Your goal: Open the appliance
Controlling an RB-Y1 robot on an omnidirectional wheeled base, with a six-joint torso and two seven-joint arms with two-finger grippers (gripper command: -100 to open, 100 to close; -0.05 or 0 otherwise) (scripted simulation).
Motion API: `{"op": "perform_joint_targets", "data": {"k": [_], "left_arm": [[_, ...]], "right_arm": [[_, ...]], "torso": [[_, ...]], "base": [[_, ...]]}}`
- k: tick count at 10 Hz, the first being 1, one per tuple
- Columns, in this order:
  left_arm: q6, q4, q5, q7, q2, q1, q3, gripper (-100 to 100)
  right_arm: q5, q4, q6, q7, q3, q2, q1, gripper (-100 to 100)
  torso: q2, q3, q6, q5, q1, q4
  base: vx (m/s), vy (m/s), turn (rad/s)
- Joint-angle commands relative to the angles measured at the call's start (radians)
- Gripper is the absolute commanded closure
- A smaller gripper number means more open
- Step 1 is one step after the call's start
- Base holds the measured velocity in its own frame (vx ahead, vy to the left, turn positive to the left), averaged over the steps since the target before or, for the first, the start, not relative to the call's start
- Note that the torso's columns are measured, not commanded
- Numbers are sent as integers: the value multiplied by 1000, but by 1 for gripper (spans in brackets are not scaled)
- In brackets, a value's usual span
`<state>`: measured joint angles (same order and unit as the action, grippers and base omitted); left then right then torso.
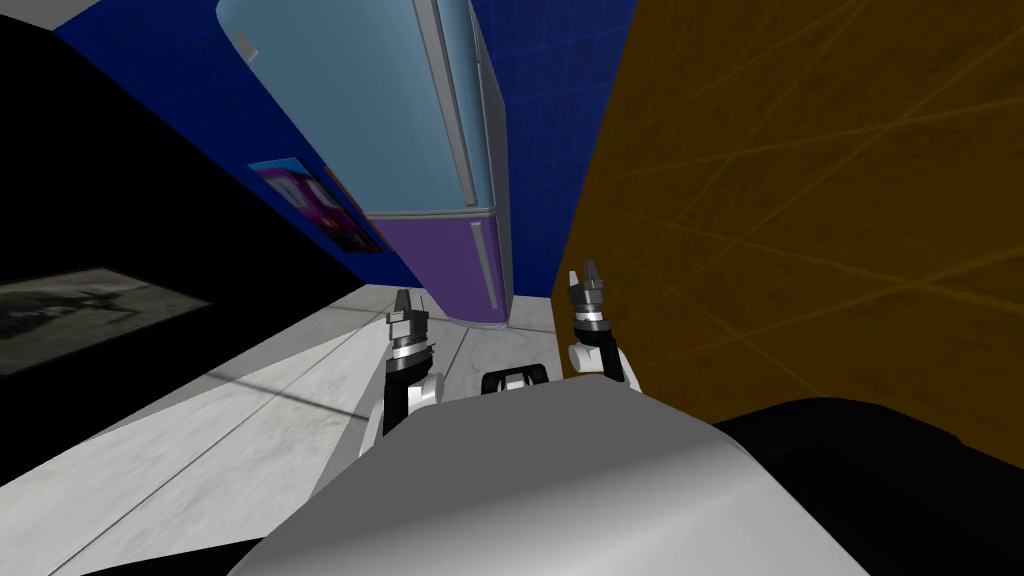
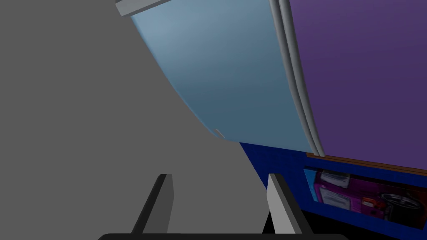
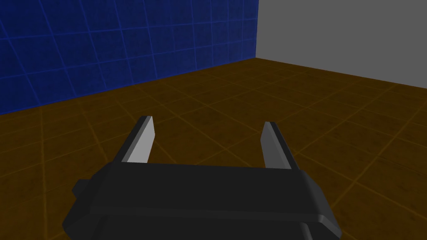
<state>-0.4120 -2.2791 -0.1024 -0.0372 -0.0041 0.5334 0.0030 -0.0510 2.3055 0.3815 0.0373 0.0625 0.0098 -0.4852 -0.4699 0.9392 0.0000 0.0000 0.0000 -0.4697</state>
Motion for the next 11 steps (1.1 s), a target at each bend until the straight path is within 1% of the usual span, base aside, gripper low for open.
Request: {"op": "perform_joint_targets", "data": {"k": [1, 2, 3, 4, 7, 9, 11], "left_arm": [[0, 0, 0, 0, 0, 0, 0, 0], [0, 0, 0, 0, 0, 0, 0, 0], [11, -2, 0, -2, 38, -12, 0, -100], [22, -3, 0, -4, 63, -23, 0, -100], [73, -7, -1, -13, 117, -76, 1, -100], [120, -11, -1, -21, 138, -124, 1, -100], [173, -17, -2, -31, 151, -179, 2, -100]], "right_arm": [[0, 0, 0, 0, 0, 0, 0, 0], [0, 0, 0, 0, 0, 0, 0, 0], [0, 0, 0, 0, 0, 0, 0, 0], [0, 0, 0, 0, 0, 0, 0, 0], [0, 0, 0, 0, 0, 0, 0, 0], [0, 0, 0, 0, 0, 0, 0, 0], [0, 0, 0, 0, 0, 0, 0, 0]], "torso": [[-74, 148, 0, 0, 0, -74], [-148, 295, 0, 0, 0, -148], [-221, 443, 0, 0, 0, -221], [-255, 512, 0, 0, 0, -254], [-266, 537, 0, 0, 0, -268], [-267, 537, 0, 0, 0, -268], [-268, 537, 0, 0, 0, -268]], "base": [[0, 0, 0], [0, 0, 0], [15, -2, 1], [29, -10, -1], [46, -8, 0], [64, -7, 0], [73, -6, 0]]}}
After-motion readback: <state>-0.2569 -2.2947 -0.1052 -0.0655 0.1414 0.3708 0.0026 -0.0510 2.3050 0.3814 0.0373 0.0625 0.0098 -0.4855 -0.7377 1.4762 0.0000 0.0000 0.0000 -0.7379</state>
